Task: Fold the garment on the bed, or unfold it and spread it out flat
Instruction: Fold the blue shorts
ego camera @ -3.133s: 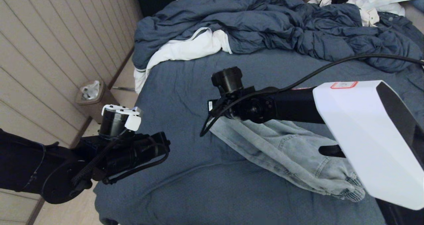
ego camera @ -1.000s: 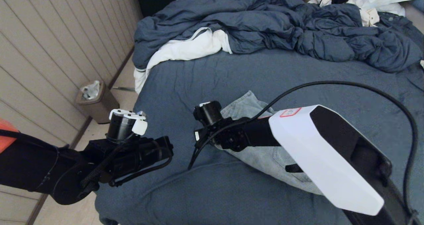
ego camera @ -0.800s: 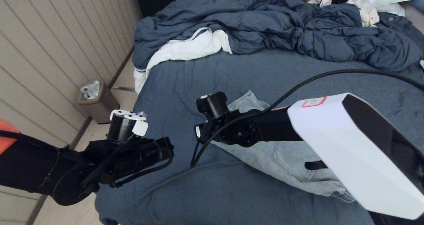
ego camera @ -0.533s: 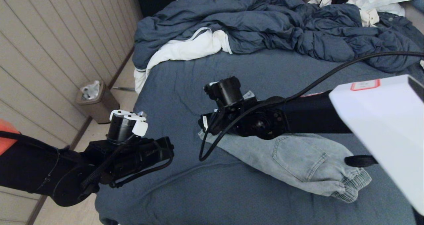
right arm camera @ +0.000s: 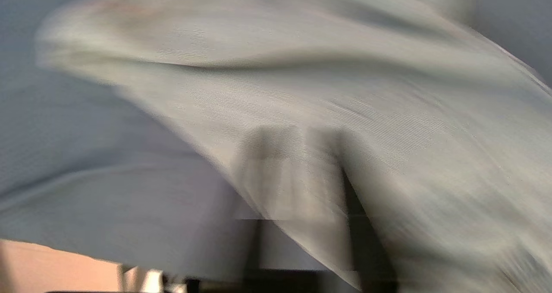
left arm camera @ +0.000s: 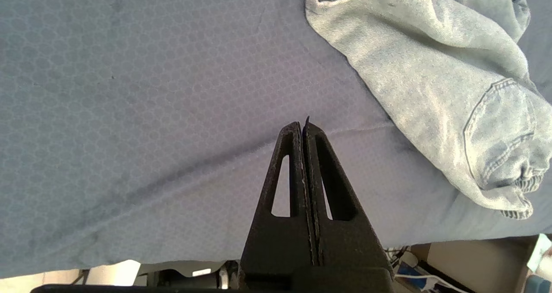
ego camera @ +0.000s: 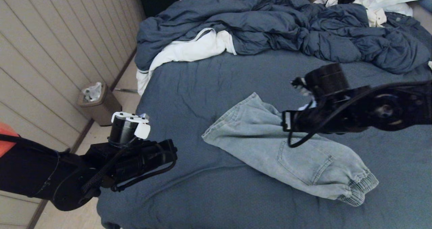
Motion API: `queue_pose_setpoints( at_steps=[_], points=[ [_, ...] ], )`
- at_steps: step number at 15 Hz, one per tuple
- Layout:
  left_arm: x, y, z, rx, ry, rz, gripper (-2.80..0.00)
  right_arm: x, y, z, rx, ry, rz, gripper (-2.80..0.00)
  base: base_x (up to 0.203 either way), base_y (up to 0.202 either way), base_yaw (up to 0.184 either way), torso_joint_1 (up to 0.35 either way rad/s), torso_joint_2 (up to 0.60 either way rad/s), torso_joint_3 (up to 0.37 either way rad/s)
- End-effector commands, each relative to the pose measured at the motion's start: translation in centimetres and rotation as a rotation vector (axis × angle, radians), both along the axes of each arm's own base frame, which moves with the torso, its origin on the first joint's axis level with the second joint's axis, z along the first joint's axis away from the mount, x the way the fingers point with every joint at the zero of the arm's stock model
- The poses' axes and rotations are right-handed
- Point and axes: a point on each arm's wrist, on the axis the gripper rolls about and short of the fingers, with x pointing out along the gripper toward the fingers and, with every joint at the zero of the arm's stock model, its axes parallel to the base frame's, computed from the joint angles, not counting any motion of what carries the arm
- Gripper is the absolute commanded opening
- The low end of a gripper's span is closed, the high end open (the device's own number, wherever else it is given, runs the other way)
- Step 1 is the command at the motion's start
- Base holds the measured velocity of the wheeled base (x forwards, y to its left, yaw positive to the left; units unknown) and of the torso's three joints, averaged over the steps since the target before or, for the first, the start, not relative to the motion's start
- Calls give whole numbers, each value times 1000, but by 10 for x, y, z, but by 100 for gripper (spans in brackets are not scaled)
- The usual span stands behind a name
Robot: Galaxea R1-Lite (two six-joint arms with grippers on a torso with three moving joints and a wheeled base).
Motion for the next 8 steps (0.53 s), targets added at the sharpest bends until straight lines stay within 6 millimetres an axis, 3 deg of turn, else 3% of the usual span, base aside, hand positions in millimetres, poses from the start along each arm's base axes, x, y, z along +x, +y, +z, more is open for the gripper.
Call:
queue_pose_setpoints(
  at_steps=[1, 3, 5, 6, 8],
  points=[
    [0, 0, 1, -7, -2, 2, -280, -27, -68, 18, 118, 43, -113, -280, 0, 0, 0, 0, 0, 0],
    [1, 0, 0, -5, 0, 2, -280, -39, -115, 7, 210, 162, -214, -280, 0, 0, 0, 0, 0, 0],
    [1, -1, -2, -3, 5, 2, -280, -55, -147, -17, 242, 278, -289, -280, 0, 0, 0, 0, 0, 0],
    [1, -1, -2, -1, 7, 2, -280, -63, -159, -30, 230, 322, -310, 0, 0, 0, 0, 0, 0, 0],
    [1, 0, -2, -2, 6, 2, -280, -73, -179, -49, 180, 361, -304, 0, 0, 0, 0, 0, 0, 0]
  ],
)
